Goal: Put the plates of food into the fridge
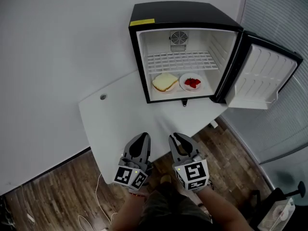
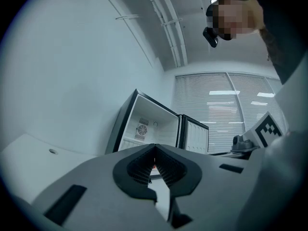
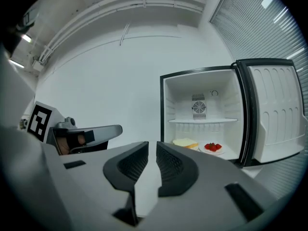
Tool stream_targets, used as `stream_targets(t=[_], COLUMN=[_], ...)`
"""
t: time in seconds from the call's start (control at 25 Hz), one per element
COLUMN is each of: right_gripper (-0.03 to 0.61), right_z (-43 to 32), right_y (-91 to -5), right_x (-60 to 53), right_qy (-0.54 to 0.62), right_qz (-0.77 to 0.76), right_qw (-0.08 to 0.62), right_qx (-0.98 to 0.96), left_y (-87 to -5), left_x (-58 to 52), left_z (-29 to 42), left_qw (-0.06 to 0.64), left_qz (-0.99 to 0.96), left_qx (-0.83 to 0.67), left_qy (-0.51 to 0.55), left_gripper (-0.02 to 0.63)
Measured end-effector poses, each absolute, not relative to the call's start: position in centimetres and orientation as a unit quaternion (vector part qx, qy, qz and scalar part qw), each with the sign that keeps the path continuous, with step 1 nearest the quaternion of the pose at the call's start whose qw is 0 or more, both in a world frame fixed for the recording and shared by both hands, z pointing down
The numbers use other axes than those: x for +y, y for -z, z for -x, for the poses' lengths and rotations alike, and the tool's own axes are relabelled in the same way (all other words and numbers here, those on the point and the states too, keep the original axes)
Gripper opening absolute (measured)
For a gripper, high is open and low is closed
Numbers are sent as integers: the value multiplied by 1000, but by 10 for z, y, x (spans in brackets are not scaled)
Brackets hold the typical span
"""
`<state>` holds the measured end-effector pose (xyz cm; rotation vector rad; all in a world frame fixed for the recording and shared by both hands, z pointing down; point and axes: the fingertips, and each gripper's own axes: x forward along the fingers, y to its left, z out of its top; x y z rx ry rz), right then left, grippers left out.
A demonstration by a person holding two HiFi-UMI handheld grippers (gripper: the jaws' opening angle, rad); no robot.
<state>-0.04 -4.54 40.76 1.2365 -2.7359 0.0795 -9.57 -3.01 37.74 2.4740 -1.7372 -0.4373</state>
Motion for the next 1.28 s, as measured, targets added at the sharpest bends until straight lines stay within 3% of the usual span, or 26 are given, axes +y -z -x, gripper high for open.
stream_targets(t=[0.32,0.68,0.84,1.28], right_gripper=[58,61,110,110], right_z=[37,87,98,129], right_y=[-445,-536,-577,-615], right_x=[3,72,99,105], right_qy=[-79,-302,-393,-598], right_qz=[-372,-278,-255,-249], right_qw=[89,117,144,80], right_qx=[-920,-904,-872,-757], left_y=[-393,-429,-456,-489], left_x=[46,111,129,156], left_z=[157,206,214,226], left_qw=[35,52,68,95], left_qz=[-760,-708,-693,-671], left_qx=[-635,-693,-707,-724], left_qy=[135,125,123,126], left_gripper=[8,8,8,8])
